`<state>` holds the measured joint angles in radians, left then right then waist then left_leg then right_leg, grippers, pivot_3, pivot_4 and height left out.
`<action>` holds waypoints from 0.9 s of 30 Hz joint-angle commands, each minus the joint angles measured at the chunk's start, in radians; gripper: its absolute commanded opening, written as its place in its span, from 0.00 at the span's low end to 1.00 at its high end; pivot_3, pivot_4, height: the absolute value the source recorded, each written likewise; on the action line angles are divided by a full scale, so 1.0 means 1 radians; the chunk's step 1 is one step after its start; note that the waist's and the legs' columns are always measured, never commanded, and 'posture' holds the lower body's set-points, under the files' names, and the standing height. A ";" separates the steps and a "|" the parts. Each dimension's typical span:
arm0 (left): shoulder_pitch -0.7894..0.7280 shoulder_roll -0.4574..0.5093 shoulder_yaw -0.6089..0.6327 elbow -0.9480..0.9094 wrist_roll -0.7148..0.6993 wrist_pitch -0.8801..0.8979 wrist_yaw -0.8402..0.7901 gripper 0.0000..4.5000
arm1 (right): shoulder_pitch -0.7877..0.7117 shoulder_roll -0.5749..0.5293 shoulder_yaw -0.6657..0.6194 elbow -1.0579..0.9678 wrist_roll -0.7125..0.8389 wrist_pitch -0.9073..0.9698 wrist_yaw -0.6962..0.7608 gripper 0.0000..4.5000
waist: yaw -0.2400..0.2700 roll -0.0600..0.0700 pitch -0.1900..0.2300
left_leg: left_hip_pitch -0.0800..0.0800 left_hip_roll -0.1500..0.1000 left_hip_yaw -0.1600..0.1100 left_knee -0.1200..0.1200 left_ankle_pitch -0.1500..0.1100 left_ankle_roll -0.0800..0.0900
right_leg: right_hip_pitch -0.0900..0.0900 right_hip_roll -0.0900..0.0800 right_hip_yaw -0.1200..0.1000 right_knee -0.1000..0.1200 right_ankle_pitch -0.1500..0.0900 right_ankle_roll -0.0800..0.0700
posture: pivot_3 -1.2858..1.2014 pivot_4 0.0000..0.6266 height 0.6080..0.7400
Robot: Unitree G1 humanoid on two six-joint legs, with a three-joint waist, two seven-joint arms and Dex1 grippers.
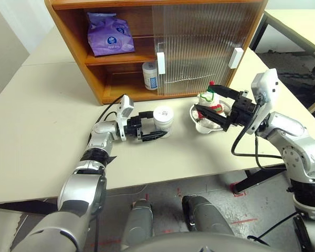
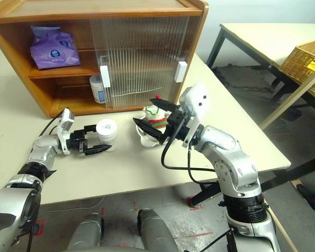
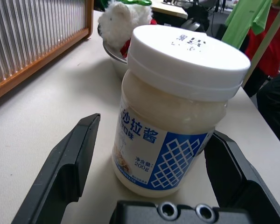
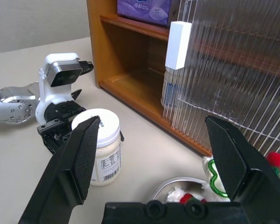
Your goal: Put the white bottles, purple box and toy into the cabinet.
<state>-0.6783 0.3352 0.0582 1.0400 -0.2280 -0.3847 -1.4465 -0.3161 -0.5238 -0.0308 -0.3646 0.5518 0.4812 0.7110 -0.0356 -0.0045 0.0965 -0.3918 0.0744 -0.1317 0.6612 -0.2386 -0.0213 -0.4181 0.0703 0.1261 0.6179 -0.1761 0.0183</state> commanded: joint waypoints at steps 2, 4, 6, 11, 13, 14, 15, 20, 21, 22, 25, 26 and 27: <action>-0.008 -0.006 -0.006 0.026 0.017 -0.010 0.013 0.99 | 0.008 -0.005 -0.014 -0.019 0.007 0.011 -0.006 1.00 | -0.001 0.000 0.000 | 0.000 0.000 0.000 0.000 0.000 0.000 | 0.000 0.000 0.000 0.000 0.000 0.000 | 0.47 0.13 1.00; -0.009 -0.010 -0.007 0.030 0.020 -0.010 0.019 0.99 | 0.008 -0.006 -0.016 -0.020 0.008 0.010 -0.007 1.00 | -0.001 0.000 0.000 | 0.000 0.000 0.000 0.000 0.000 0.000 | 0.000 0.000 0.000 0.000 0.000 0.000 | 0.47 0.13 1.00; -0.011 -0.012 -0.007 0.035 0.021 -0.011 0.022 0.99 | 0.006 -0.007 -0.016 -0.019 0.008 0.011 -0.008 1.00 | -0.001 0.000 0.000 | 0.000 0.000 0.000 0.000 0.000 0.000 | 0.000 0.000 0.000 0.000 0.000 0.000 | 0.47 0.13 1.00; -0.018 -0.004 -0.020 0.052 0.047 -0.029 0.049 0.71 | 0.008 -0.006 -0.017 -0.018 0.007 0.008 -0.009 1.00 | -0.001 0.000 0.000 | 0.000 0.000 0.000 0.000 0.000 0.000 | 0.001 0.000 0.000 -0.001 0.000 0.001 | 0.47 0.13 1.00; -0.027 -0.003 -0.012 0.058 0.046 -0.025 0.066 0.68 | 0.009 -0.005 -0.016 -0.016 0.006 0.006 -0.008 1.00 | -0.002 0.001 -0.001 | 0.000 0.000 0.000 0.000 0.000 0.001 | 0.001 0.000 0.000 -0.001 0.001 0.001 | 0.47 0.13 1.00; -0.034 -0.004 0.000 0.059 0.039 -0.017 0.078 0.68 | 0.009 -0.005 -0.016 -0.014 0.006 0.004 -0.007 1.00 | -0.002 0.001 -0.001 | 0.001 0.000 0.000 0.001 0.001 0.001 | 0.002 0.000 0.000 -0.001 0.001 0.001 | 0.47 0.13 1.00; -0.040 -0.004 0.012 0.059 0.031 -0.009 0.090 0.68 | 0.009 -0.005 -0.016 -0.013 0.006 0.003 -0.006 1.00 | -0.002 0.001 -0.001 | 0.001 0.000 0.000 0.001 0.001 0.002 | 0.002 0.000 0.000 -0.001 0.001 0.001 | 0.47 0.13 1.00; -0.082 0.023 0.060 0.073 0.016 0.012 0.222 0.68 | 0.008 -0.001 -0.012 -0.002 0.002 -0.004 -0.001 1.00 | -0.009 0.001 -0.001 | 0.001 0.000 0.000 0.001 0.002 0.003 | 0.002 0.000 0.000 -0.001 0.001 0.001 | 0.47 0.14 1.00; -0.093 0.029 0.075 0.074 0.007 0.018 0.248 0.68 | 0.007 0.000 -0.010 -0.001 0.002 -0.005 0.000 1.00 | -0.009 0.001 -0.001 | 0.001 0.000 0.000 0.001 0.002 0.003 | 0.002 0.000 0.000 -0.001 0.001 0.001 | 0.48 0.14 1.00; -0.102 0.034 0.088 0.076 0.002 0.025 0.277 0.68 | 0.007 0.001 -0.009 0.001 0.001 -0.007 0.001 1.00 | -0.009 0.001 -0.001 | 0.001 0.000 0.000 0.000 0.002 0.003 | 0.002 0.000 -0.001 -0.001 0.001 0.001 | 0.48 0.14 1.00; -0.125 0.051 0.126 0.084 -0.005 0.042 0.364 0.68 | 0.004 0.006 -0.003 0.004 0.000 -0.008 0.003 1.00 | -0.008 0.001 -0.001 | 0.000 0.000 0.000 0.000 0.001 0.002 | 0.001 0.000 -0.001 -0.002 0.001 0.001 | 0.48 0.14 1.00; -0.129 0.056 0.135 0.087 -0.006 0.044 0.386 0.68 | 0.003 0.007 -0.001 0.004 0.000 -0.008 0.002 1.00 | -0.008 0.001 -0.001 | 0.000 0.000 0.001 -0.001 0.001 0.002 | 0.001 0.000 -0.001 -0.002 0.001 0.001 | 0.48 0.14 1.00; -0.131 0.058 0.140 0.088 -0.006 0.045 0.399 0.68 | 0.001 0.009 0.000 0.004 -0.001 -0.007 0.002 1.00 | -0.008 0.001 -0.001 | -0.001 0.000 0.001 -0.001 0.001 0.002 | 0.001 0.000 -0.001 -0.003 0.001 0.001 | 0.48 0.14 1.00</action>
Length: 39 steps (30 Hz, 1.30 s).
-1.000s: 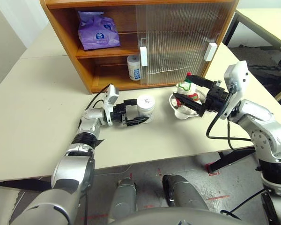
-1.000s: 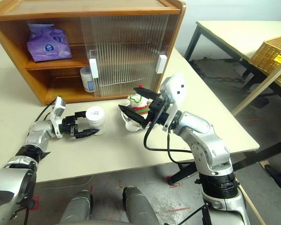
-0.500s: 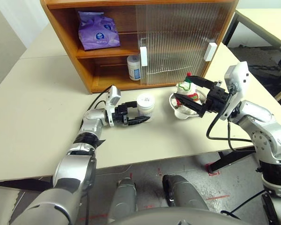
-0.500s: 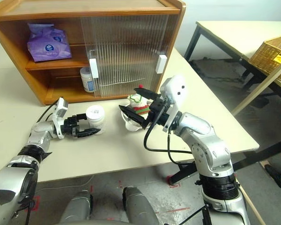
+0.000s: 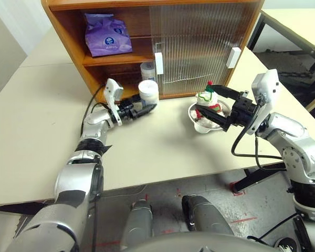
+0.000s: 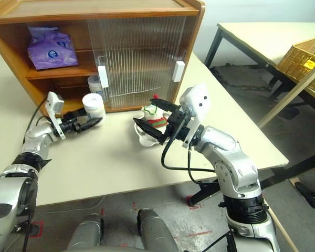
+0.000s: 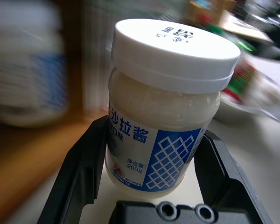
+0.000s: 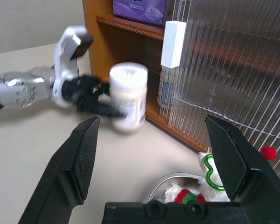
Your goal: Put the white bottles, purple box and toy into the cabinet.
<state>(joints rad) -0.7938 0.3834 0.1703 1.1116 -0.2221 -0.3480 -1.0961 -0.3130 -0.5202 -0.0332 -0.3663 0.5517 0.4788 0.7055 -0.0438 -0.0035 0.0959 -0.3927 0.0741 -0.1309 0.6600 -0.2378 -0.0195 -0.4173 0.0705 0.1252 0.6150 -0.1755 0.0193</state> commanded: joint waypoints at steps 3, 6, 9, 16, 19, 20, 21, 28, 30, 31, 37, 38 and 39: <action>-0.017 0.026 0.046 0.026 -0.011 0.008 0.111 0.68 | -0.009 0.010 0.008 0.003 0.000 0.000 0.005 1.00 | 0.002 0.000 0.000 | -0.004 0.000 0.000 0.000 -0.001 0.001 | -0.004 0.000 0.000 0.000 0.000 0.000 | 0.48 0.14 1.00; -0.020 0.035 0.053 0.037 -0.007 0.008 0.153 0.68 | -0.012 0.012 0.008 0.000 0.001 0.004 0.004 1.00 | 0.004 0.000 0.000 | -0.009 0.000 0.001 0.001 -0.001 0.001 | -0.008 0.000 0.000 0.000 0.000 0.001 | 0.48 0.14 1.00; -0.026 0.041 0.058 0.054 0.004 -0.002 0.211 0.68 | -0.010 0.010 0.007 -0.002 0.002 0.004 0.005 1.00 | 0.006 0.000 0.000 | -0.009 0.000 0.001 0.002 -0.001 0.001 | -0.008 0.000 0.000 0.000 0.000 0.001 | 0.48 0.14 1.00; -0.050 0.036 0.051 0.093 0.052 -0.017 0.452 0.68 | -0.003 0.009 0.006 -0.007 0.001 0.001 0.004 1.00 | 0.008 0.000 0.000 | -0.008 -0.001 0.001 0.004 0.000 0.003 | -0.006 0.001 -0.001 0.000 0.004 0.001 | 0.48 0.13 1.00; -0.057 0.025 0.050 0.105 0.066 -0.004 0.511 0.68 | 0.002 0.011 0.006 -0.012 0.000 0.000 0.000 1.00 | 0.007 0.000 0.000 | -0.008 -0.001 0.002 0.005 0.001 0.004 | -0.006 0.001 -0.001 0.001 0.004 0.001 | 0.48 0.13 1.00; -0.060 0.021 0.051 0.108 0.067 -0.001 0.524 0.68 | 0.005 0.012 0.006 -0.014 0.000 0.000 -0.002 1.00 | 0.007 0.000 0.000 | -0.007 -0.001 0.002 0.005 0.001 0.004 | -0.006 0.001 -0.001 0.001 0.004 0.001 | 0.48 0.13 1.00; -0.063 0.018 0.054 0.111 0.067 0.002 0.533 0.68 | 0.008 0.013 0.006 -0.017 0.000 0.000 -0.003 1.00 | 0.007 0.000 0.000 | -0.007 -0.001 0.002 0.005 0.001 0.004 | -0.006 0.001 -0.001 0.001 0.004 0.001 | 0.47 0.13 1.00; -0.097 0.001 0.062 0.147 0.081 0.024 0.640 0.68 | 0.032 0.012 -0.001 -0.028 0.000 -0.004 -0.006 1.00 | 0.004 0.000 0.000 | -0.007 -0.001 0.002 0.005 0.001 0.004 | -0.006 0.001 -0.001 0.001 0.004 0.001 | 0.47 0.14 1.00; -0.103 -0.004 0.066 0.156 0.080 0.029 0.662 0.68 | 0.036 0.011 -0.003 -0.032 0.000 -0.003 -0.008 1.00 | 0.002 0.000 0.000 | -0.007 -0.002 0.002 0.005 0.001 0.004 | -0.006 0.001 -0.001 0.001 0.004 0.001 | 0.46 0.14 1.00; -0.108 -0.009 0.066 0.162 0.082 0.030 0.679 0.68 | 0.039 0.009 -0.007 -0.035 0.001 -0.001 -0.011 1.00 | 0.001 0.000 0.000 | -0.007 -0.002 0.002 0.005 0.001 0.004 | -0.006 0.001 -0.001 0.001 0.004 0.001 | 0.46 0.14 1.00; -0.129 -0.026 0.054 0.187 0.107 0.036 0.749 0.68 | 0.068 -0.008 -0.031 -0.067 0.008 0.011 -0.030 1.00 | -0.012 0.000 0.000 | -0.007 -0.002 0.003 0.005 0.001 0.004 | -0.006 0.001 -0.001 0.001 0.004 0.001 | 0.44 0.15 1.00; -0.134 -0.029 0.054 0.191 0.110 0.039 0.756 0.68 | 0.074 -0.010 -0.036 -0.074 0.009 0.015 -0.034 1.00 | -0.014 0.000 0.000 | -0.007 -0.002 0.003 0.005 0.001 0.004 | -0.006 0.001 0.000 0.001 0.004 0.001 | 0.44 0.15 1.00; -0.138 -0.031 0.053 0.194 0.113 0.042 0.761 0.68 | 0.078 -0.012 -0.041 -0.082 0.010 0.019 -0.040 1.00 | -0.018 0.000 0.000 | -0.007 -0.002 0.003 0.005 0.001 0.004 | -0.006 0.001 0.000 0.000 0.004 0.001 | 0.44 0.14 1.00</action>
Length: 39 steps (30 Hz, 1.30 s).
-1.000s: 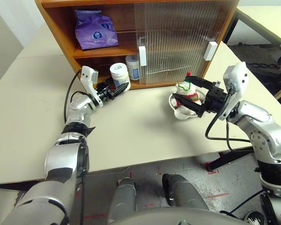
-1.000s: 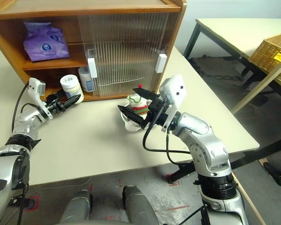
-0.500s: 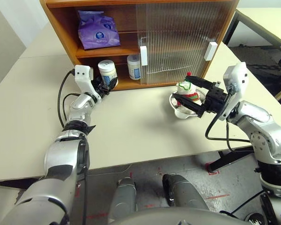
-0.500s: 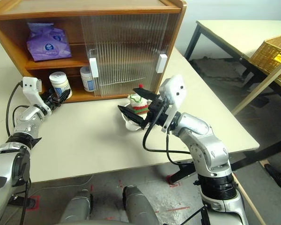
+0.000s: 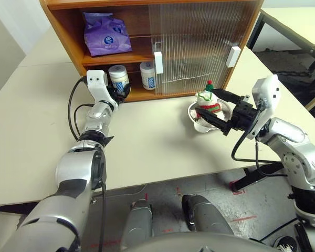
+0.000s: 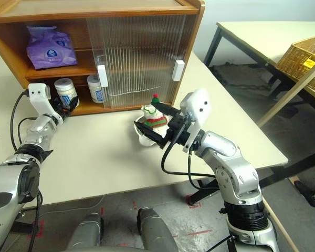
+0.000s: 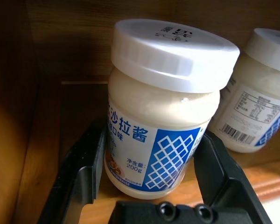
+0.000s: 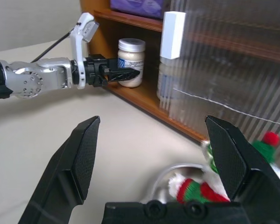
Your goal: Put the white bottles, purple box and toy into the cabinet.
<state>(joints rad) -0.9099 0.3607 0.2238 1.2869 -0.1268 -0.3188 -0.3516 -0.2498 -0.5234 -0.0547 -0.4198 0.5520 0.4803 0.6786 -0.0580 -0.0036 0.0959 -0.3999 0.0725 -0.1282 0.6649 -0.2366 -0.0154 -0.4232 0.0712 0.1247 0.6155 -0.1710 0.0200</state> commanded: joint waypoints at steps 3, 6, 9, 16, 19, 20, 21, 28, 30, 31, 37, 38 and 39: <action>-0.031 -0.015 0.002 0.025 0.027 0.017 0.029 0.68 | 0.022 -0.012 -0.030 -0.047 0.015 0.028 -0.028 1.00 | -0.017 0.000 0.000 | 0.000 0.000 0.000 0.000 0.000 0.000 | 0.000 0.000 0.000 0.000 0.000 0.000 | 0.43 0.14 1.00; -0.038 -0.018 0.004 0.032 0.033 0.024 0.050 0.68 | 0.029 -0.016 -0.039 -0.066 0.019 0.039 -0.041 1.00 | -0.031 0.000 0.000 | 0.000 0.000 0.000 0.000 0.000 0.000 | 0.000 0.000 0.000 0.000 0.000 0.000 | 0.42 0.14 1.00; -0.042 -0.017 0.007 0.039 0.040 0.034 0.093 0.68 | 0.035 -0.020 -0.046 -0.083 0.026 0.051 -0.054 1.00 | -0.045 0.000 0.000 | 0.000 0.000 0.000 0.000 0.000 0.000 | 0.000 0.000 0.000 -0.001 0.000 0.000 | 0.42 0.14 1.00; -0.035 -0.011 0.018 0.045 0.056 0.042 0.172 0.68 | 0.041 -0.026 -0.051 -0.093 0.036 0.059 -0.064 1.00 | -0.078 0.000 0.000 | 0.000 0.000 0.000 0.000 0.000 0.000 | 0.000 0.000 0.000 -0.001 0.000 0.000 | 0.42 0.15 1.00; -0.034 -0.012 0.018 0.045 0.068 0.043 0.184 0.68 | 0.044 -0.027 -0.051 -0.091 0.036 0.057 -0.064 1.00 | -0.087 0.000 0.000 | 0.000 -0.001 0.000 0.000 0.000 0.001 | 0.000 0.000 0.000 -0.001 0.000 0.000 | 0.42 0.15 1.00; -0.034 -0.012 0.018 0.045 0.071 0.043 0.189 0.68 | 0.045 -0.027 -0.051 -0.090 0.035 0.056 -0.063 1.00 | -0.089 0.000 0.000 | 0.000 -0.001 0.000 0.000 0.000 0.001 | 0.000 0.000 0.000 -0.001 0.000 0.000 | 0.42 0.15 1.00; -0.033 -0.012 0.017 0.045 0.073 0.043 0.193 0.68 | 0.045 -0.028 -0.051 -0.088 0.035 0.054 -0.062 1.00 | -0.091 0.000 0.000 | 0.000 -0.001 0.000 0.000 0.000 0.001 | 0.000 0.000 0.000 -0.001 0.000 0.000 | 0.42 0.15 1.00; -0.024 0.003 0.027 0.044 0.076 0.040 0.217 0.68 | 0.049 -0.028 -0.049 -0.077 0.031 0.045 -0.056 1.00 | -0.102 -0.001 0.000 | 0.000 -0.001 0.000 0.000 0.000 0.001 | 0.000 0.000 0.000 -0.001 0.000 0.000 | 0.42 0.15 1.00; -0.021 0.009 0.033 0.043 0.076 0.037 0.222 0.68 | 0.046 -0.027 -0.048 -0.072 0.030 0.042 -0.053 1.00 | -0.105 -0.001 0.000 | 0.000 -0.001 0.000 0.000 0.000 0.001 | 0.000 0.000 0.000 -0.001 0.000 0.000 | 0.43 0.15 1.00; -0.018 0.014 0.035 0.042 0.077 0.035 0.225 0.68 | 0.044 -0.027 -0.047 -0.069 0.029 0.041 -0.052 1.00 | -0.106 -0.001 0.000 | 0.000 -0.001 0.000 0.000 0.000 0.001 | 0.000 0.000 0.000 -0.001 0.000 0.000 | 0.43 0.15 1.00; -0.006 0.028 0.049 0.038 0.076 0.025 0.224 0.68 | 0.032 -0.022 -0.038 -0.054 0.025 0.036 -0.042 1.00 | -0.105 -0.001 0.001 | -0.001 -0.001 0.000 0.000 0.000 0.001 | 0.000 0.000 0.000 -0.001 0.000 0.001 | 0.44 0.14 1.00; -0.002 0.029 0.051 0.038 0.075 0.024 0.223 0.68 | 0.027 -0.021 -0.035 -0.052 0.024 0.037 -0.041 1.00 | -0.105 -0.001 0.001 | -0.001 -0.001 0.000 0.000 0.000 0.001 | 0.000 0.000 0.000 -0.001 0.000 0.001 | 0.44 0.14 1.00; 0.000 0.029 0.053 0.037 0.075 0.023 0.222 0.68 | 0.023 -0.020 -0.033 -0.051 0.024 0.037 -0.041 1.00 | -0.105 -0.001 0.001 | -0.001 -0.001 0.000 0.000 0.000 0.001 | 0.000 0.000 0.000 -0.001 0.000 0.001 | 0.44 0.14 1.00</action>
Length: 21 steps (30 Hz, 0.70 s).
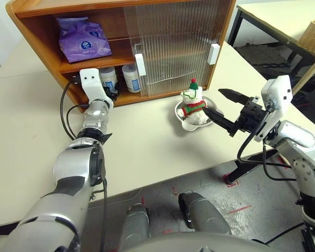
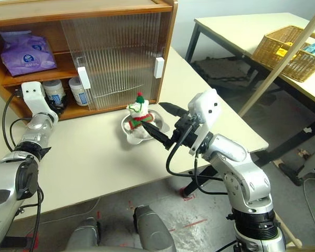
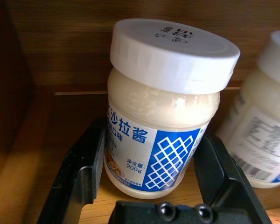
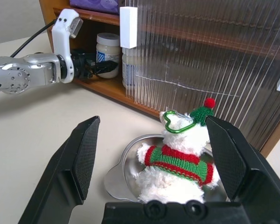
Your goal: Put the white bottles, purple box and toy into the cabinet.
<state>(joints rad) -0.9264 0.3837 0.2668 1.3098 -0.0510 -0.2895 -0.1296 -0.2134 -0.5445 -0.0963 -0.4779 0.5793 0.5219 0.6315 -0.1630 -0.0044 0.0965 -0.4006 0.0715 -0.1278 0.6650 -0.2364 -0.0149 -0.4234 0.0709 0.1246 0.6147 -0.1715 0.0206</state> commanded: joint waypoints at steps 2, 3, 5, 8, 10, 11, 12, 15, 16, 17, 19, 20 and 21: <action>0.020 0.007 0.011 0.015 0.000 -0.006 0.000 0.68 | -0.023 0.002 0.011 0.008 -0.002 0.000 0.005 1.00 | 0.000 0.000 0.000 | 0.000 0.000 0.000 0.000 0.000 0.000 | 0.000 0.000 0.000 0.000 0.000 0.000 | 0.44 0.14 1.00; 0.021 0.007 0.012 0.015 0.001 -0.005 0.000 0.68 | -0.028 0.001 0.012 0.009 0.000 0.003 0.005 1.00 | 0.001 0.000 0.000 | 0.000 0.000 0.000 0.000 0.000 0.000 | 0.000 0.000 0.000 0.000 0.000 0.000 | 0.44 0.14 1.00; 0.024 0.005 0.014 0.017 0.000 0.000 -0.002 0.68 | -0.039 0.000 0.013 0.008 0.003 0.010 0.003 1.00 | 0.001 0.000 0.000 | 0.000 0.000 0.000 0.000 0.000 0.000 | 0.000 0.000 0.000 0.000 0.000 0.000 | 0.44 0.15 1.00; 0.027 0.002 0.009 0.019 0.007 0.013 0.006 0.84 | -0.049 -0.004 0.010 0.002 0.009 0.024 -0.001 1.00 | 0.001 0.000 0.000 | 0.000 0.000 0.000 0.000 0.000 0.000 | 0.000 0.000 0.000 0.000 0.000 0.000 | 0.44 0.15 1.00; 0.026 0.000 0.009 0.019 0.009 0.013 0.007 0.98 | -0.050 -0.005 0.007 -0.002 0.011 0.030 -0.002 1.00 | 0.001 0.000 0.000 | 0.000 0.000 0.000 0.000 0.000 0.000 | 0.000 0.000 0.000 0.000 0.000 0.000 | 0.44 0.15 1.00; 0.025 -0.001 0.009 0.019 0.008 0.014 0.005 0.99 | -0.051 -0.006 0.006 -0.003 0.012 0.033 -0.002 1.00 | 0.001 0.000 0.000 | 0.000 0.000 0.000 0.000 0.000 0.000 | 0.000 0.000 0.000 0.000 0.000 0.000 | 0.44 0.15 1.00; 0.024 -0.002 0.010 0.019 0.008 0.014 0.004 0.99 | -0.051 -0.006 0.005 -0.006 0.013 0.035 -0.003 1.00 | 0.001 0.000 0.000 | 0.000 0.000 0.000 0.000 0.000 0.000 | 0.000 0.000 0.000 0.000 0.000 0.000 | 0.44 0.15 1.00; 0.021 -0.003 0.010 0.019 0.007 0.015 0.004 0.99 | -0.053 -0.006 0.003 -0.008 0.014 0.040 -0.004 1.00 | 0.001 0.000 0.000 | 0.000 0.000 0.000 0.000 0.000 0.000 | 0.000 0.000 0.000 0.000 0.000 0.000 | 0.44 0.15 1.00; 0.021 -0.004 0.010 0.019 0.007 0.015 0.004 0.99 | -0.053 -0.006 0.003 -0.007 0.014 0.040 -0.004 1.00 | 0.001 0.000 0.000 | 0.000 0.000 0.000 0.000 0.000 0.000 | 0.000 0.000 0.000 0.000 0.000 0.000 | 0.44 0.15 1.00; 0.020 -0.004 0.011 0.019 0.007 0.015 0.004 0.99 | -0.054 -0.006 0.002 -0.005 0.014 0.040 -0.003 1.00 | 0.002 0.000 0.000 | 0.000 0.000 0.000 0.000 0.000 0.000 | 0.000 0.000 0.000 0.000 0.000 0.000 | 0.44 0.14 1.00; 0.020 -0.005 0.012 0.018 0.005 0.014 0.001 0.99 | -0.055 -0.005 0.002 -0.001 0.012 0.037 0.000 1.00 | 0.002 0.000 0.000 | 0.000 0.000 0.000 0.000 0.000 0.000 | 0.000 0.000 0.000 0.000 0.000 0.000 | 0.44 0.14 1.00; 0.020 -0.005 0.013 0.017 0.003 0.012 -0.003 0.99 | -0.054 -0.005 0.003 0.002 0.010 0.034 0.001 1.00 | 0.003 0.000 0.000 | 0.000 0.000 0.000 0.000 0.000 0.000 | 0.000 0.000 0.000 0.000 0.000 0.000 | 0.44 0.14 1.00; 0.021 -0.006 0.014 0.016 0.001 0.009 -0.009 0.99 | -0.054 -0.004 0.004 0.005 0.009 0.031 0.003 1.00 | 0.003 0.000 0.000 | 0.000 0.000 0.000 0.000 0.000 0.000 | 0.000 0.000 0.000 0.000 0.000 0.000 | 0.44 0.14 1.00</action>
<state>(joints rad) -0.9147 0.3813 0.2747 1.3098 -0.0497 -0.2863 -0.1318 -0.2624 -0.5448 -0.0948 -0.4675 0.5844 0.5511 0.6309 -0.1596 -0.0045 0.0965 -0.4006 0.0712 -0.1279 0.6650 -0.2363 -0.0148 -0.4233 0.0709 0.1247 0.6147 -0.1714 0.0206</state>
